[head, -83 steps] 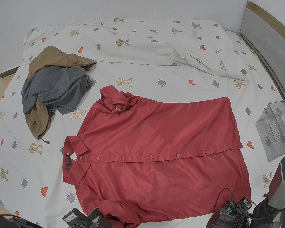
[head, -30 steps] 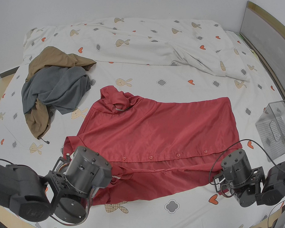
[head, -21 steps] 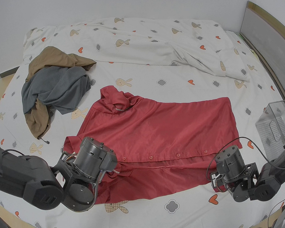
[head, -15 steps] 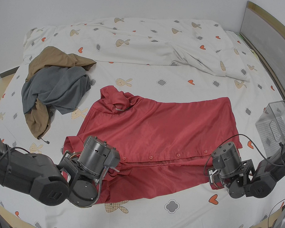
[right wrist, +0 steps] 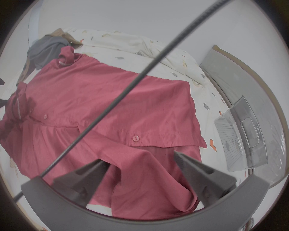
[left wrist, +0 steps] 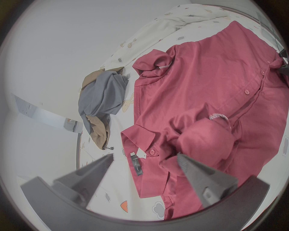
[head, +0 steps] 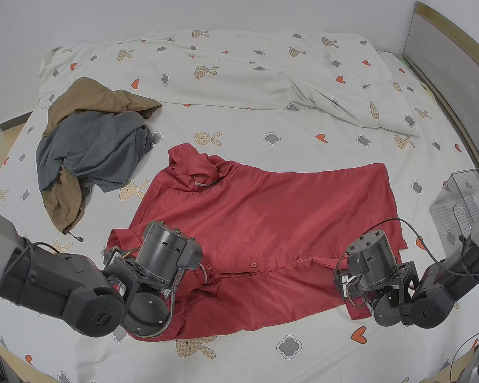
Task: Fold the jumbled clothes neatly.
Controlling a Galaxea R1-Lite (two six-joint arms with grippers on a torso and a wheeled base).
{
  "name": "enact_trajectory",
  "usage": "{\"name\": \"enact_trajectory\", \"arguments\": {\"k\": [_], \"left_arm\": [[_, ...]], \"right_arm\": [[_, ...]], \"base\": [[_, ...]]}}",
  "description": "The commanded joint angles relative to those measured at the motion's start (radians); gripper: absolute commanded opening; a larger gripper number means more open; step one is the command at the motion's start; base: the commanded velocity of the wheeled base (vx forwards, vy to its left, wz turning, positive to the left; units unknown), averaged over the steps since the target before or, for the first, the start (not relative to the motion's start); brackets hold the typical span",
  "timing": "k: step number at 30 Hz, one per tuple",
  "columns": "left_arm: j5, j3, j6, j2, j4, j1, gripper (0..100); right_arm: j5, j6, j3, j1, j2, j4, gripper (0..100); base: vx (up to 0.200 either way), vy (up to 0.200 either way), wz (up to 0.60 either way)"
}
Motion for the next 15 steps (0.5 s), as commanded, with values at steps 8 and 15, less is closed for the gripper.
{"name": "enact_trajectory", "arguments": {"k": [8,15], "left_arm": [[0.0,0.055,0.0,-0.117,-0.004,0.053,100],[-0.002,0.083,-0.003,-0.169,-0.047,0.131,100]], "right_arm": [[0.002,0.007,0.02,-0.02,-0.064,-0.044,100],[0.026,0.016,0.046,-0.017,-0.161,-0.044,100]], "base": [[0.0,0.0,0.0],[0.0,0.0,0.0]]}}
